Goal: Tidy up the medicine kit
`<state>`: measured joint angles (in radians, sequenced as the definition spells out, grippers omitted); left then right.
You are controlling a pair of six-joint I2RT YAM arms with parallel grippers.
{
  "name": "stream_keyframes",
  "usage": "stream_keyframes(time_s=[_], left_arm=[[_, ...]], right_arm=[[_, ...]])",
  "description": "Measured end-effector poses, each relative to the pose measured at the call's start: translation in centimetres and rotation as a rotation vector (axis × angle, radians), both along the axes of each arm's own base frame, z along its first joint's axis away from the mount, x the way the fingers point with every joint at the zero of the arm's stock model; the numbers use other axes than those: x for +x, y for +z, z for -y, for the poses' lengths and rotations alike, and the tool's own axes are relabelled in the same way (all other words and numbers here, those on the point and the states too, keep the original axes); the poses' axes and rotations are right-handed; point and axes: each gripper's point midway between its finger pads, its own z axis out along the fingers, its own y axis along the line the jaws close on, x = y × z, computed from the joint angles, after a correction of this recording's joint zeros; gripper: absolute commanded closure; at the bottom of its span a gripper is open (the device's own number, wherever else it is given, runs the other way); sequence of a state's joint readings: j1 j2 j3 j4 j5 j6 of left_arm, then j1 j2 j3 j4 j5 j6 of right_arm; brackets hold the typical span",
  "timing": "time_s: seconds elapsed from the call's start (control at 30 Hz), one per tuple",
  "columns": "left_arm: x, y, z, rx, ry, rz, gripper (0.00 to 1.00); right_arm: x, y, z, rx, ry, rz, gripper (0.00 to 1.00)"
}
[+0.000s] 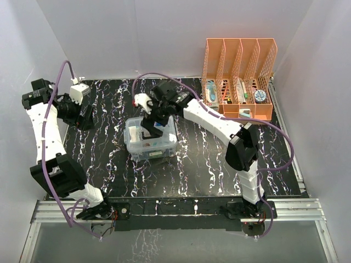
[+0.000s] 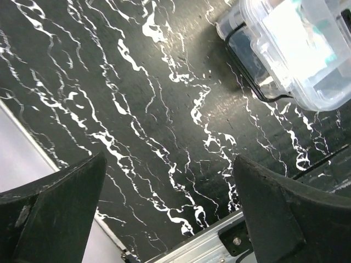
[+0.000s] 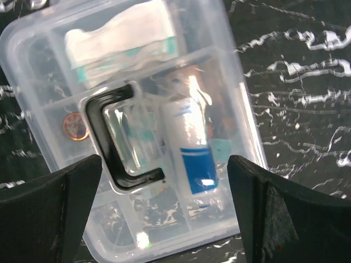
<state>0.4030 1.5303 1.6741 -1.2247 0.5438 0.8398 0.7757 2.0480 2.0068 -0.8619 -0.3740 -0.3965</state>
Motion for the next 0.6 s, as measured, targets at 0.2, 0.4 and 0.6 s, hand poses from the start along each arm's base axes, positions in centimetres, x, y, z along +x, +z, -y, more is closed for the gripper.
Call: stream_keyframes(time_s=[0.2,0.4,0.6], left_arm=[[-1.7,-2.5,-0.1,-0.046,-0.042,-0.055,0.02],[-2.6,-4.1,0.4,-0.081,-0.078,-0.087,0.02],[-2.4,-4.3,1.0,-0.122,-0.096,-0.083,0.02]], right_arm=[[-2.6,-1.0,-1.5,-0.088,0.262,0.145,0.02],[-3.8,-1.6,-2.8,-0.085,0.402,0.196,0.02],[-3.5,-1.5,-4.7,-0.036,0.470,0.214,0.02]])
